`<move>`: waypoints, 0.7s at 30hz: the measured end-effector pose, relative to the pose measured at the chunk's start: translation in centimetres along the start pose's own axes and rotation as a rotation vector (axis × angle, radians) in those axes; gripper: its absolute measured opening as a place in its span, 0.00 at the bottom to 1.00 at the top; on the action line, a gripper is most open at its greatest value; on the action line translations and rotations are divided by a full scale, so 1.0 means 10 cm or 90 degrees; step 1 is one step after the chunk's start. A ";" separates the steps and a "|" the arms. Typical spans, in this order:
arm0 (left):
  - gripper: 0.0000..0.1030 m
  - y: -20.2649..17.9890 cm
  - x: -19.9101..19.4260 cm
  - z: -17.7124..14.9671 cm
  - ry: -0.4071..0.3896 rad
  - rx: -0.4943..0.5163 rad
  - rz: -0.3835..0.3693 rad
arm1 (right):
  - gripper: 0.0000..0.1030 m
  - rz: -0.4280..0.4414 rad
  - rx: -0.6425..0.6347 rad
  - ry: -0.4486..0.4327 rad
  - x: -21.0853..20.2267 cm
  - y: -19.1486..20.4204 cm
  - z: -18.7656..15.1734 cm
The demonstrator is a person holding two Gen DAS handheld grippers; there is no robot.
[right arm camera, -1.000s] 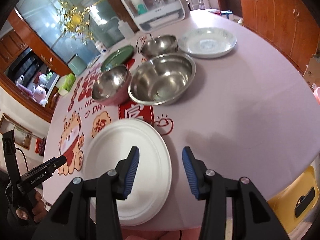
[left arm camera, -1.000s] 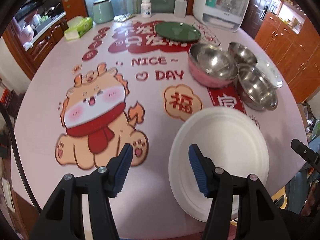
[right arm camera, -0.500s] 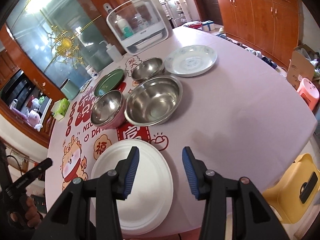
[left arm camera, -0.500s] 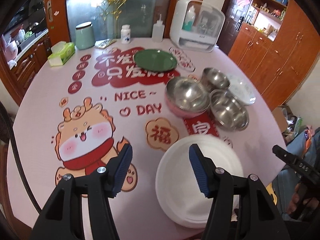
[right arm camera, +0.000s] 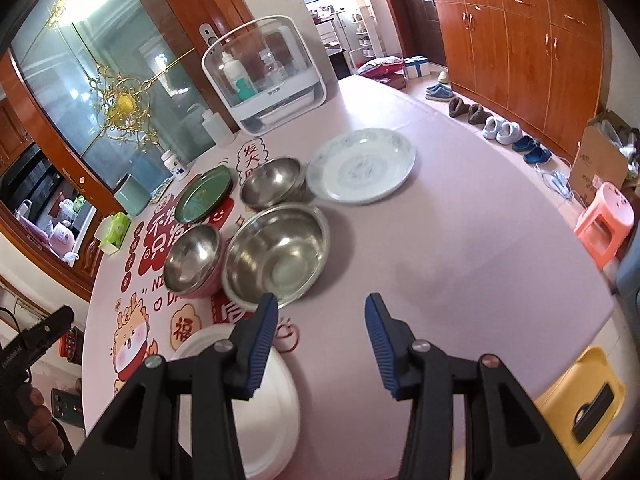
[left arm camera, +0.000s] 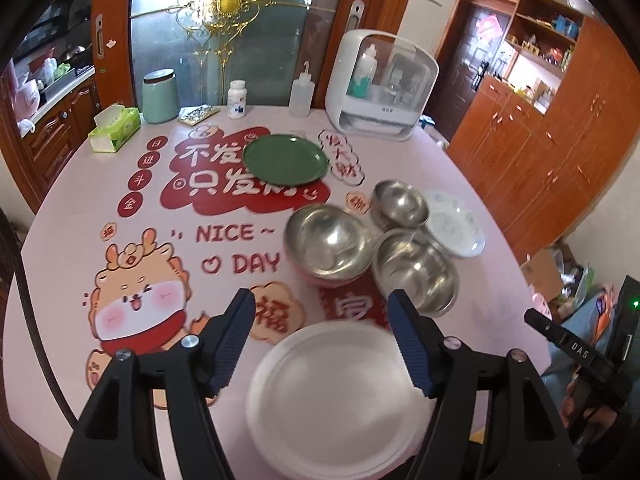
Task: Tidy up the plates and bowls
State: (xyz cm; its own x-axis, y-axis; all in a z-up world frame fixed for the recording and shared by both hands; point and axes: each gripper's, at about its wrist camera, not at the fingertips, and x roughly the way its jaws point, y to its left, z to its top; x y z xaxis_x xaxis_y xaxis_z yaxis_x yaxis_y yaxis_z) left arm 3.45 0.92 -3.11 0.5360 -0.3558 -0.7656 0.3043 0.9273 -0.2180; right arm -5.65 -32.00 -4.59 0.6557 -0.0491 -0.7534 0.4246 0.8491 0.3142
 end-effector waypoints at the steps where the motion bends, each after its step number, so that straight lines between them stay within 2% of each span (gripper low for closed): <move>1: 0.65 -0.08 0.01 0.02 -0.002 -0.004 0.003 | 0.47 0.006 -0.002 -0.001 0.00 -0.06 0.06; 6: 0.71 -0.49 0.03 0.09 -0.009 -0.019 0.001 | 0.50 0.021 -0.020 0.010 0.05 -0.35 0.35; 12: 0.72 -0.99 0.12 0.16 -0.019 -0.031 0.004 | 0.50 0.044 -0.043 0.021 0.13 -0.69 0.73; 21: 0.72 -1.62 0.39 0.19 -0.003 -0.054 0.060 | 0.50 0.089 -0.076 0.043 0.27 -1.11 1.16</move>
State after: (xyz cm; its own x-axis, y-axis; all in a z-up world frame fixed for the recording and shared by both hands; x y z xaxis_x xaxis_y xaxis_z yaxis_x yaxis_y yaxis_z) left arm 2.10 -15.75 -1.37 0.5626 -0.2673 -0.7823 0.1843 0.9630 -0.1965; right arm -1.30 -47.66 -3.39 0.6573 0.1057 -0.7462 0.2526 0.9020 0.3502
